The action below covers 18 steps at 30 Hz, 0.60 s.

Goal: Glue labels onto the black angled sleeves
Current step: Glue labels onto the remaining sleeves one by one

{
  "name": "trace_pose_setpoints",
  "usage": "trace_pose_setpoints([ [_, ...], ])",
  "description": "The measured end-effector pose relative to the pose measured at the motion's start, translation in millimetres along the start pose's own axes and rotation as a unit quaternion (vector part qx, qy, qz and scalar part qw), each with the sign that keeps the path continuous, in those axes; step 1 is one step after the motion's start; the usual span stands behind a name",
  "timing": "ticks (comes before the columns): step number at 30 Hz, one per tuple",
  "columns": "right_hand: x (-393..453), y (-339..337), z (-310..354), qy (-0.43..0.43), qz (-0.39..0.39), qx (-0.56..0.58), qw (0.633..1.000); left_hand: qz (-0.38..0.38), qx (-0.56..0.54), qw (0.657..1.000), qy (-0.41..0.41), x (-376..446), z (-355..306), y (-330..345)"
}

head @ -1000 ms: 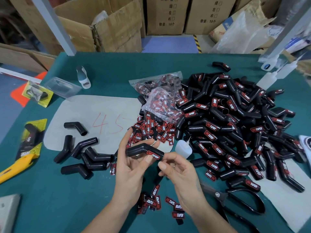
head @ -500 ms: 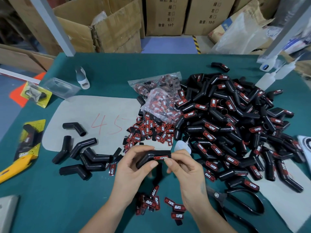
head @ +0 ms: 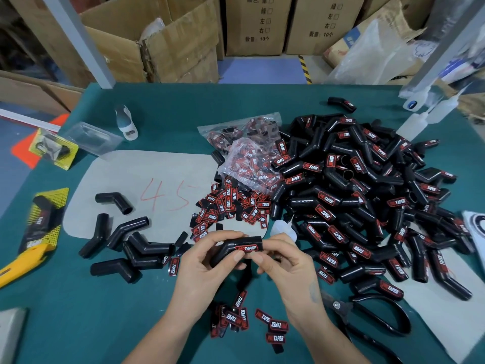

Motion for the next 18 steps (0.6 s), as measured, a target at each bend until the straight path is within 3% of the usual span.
trace_pose_setpoints([
  [18,1.1,-0.6,1.0,0.009,0.007,-0.019,1.0,0.008,-0.024,1.0,-0.018,1.5,1.3,0.2],
])
Point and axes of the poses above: each hand's wrist, its own x-axis towards the middle knuckle, its own y-axis out of the palm, z = x × y, the point moved 6 cm from there along x, towards the middle knuckle, and after that the axes turned 12 degrees about z, right-handed, at the moved point
